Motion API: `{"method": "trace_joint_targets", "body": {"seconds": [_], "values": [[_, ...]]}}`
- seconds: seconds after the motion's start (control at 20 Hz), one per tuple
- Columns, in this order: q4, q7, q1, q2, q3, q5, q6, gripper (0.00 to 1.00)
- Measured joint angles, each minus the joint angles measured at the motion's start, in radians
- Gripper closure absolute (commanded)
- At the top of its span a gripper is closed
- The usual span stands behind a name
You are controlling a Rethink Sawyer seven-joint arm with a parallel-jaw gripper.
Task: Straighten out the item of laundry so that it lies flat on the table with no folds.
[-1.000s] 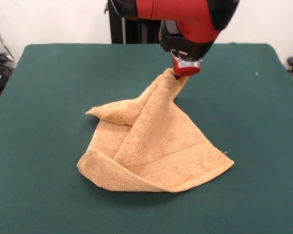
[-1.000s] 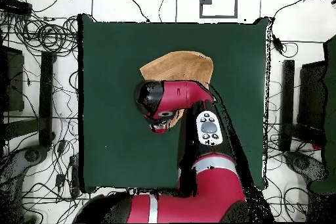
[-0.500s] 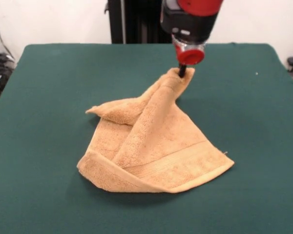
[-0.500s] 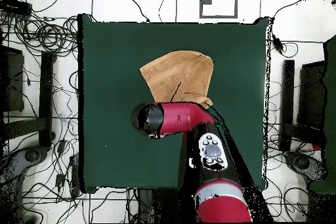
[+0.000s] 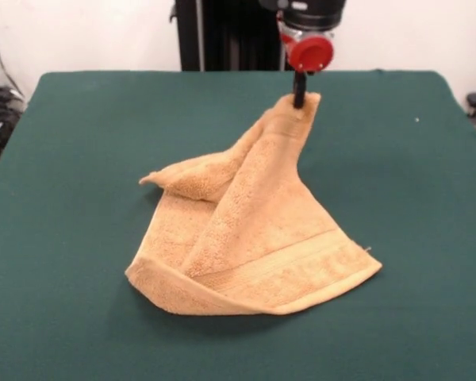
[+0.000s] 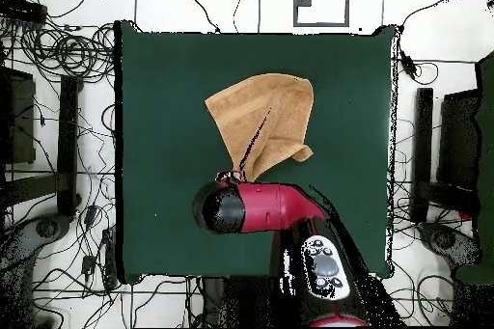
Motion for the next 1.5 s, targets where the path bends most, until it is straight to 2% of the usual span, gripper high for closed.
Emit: {"method": "trace_joint_targets", "body": {"seconds": [0.45, 0.5, 1.15, 1.5], "values": [[0.02, 0.0, 0.052, 0.009, -0.04, 0.0, -0.019, 1.0], [0.02, 0.001, 0.086, 0.017, -0.063, 0.0, -0.019, 0.0], [0.019, 0.001, 0.11, 0.03, -0.078, 0.035, 0.057, 0.0], [-0.024, 0.001, 0.066, 0.033, -0.075, 0.064, 0.133, 0.0]]}}
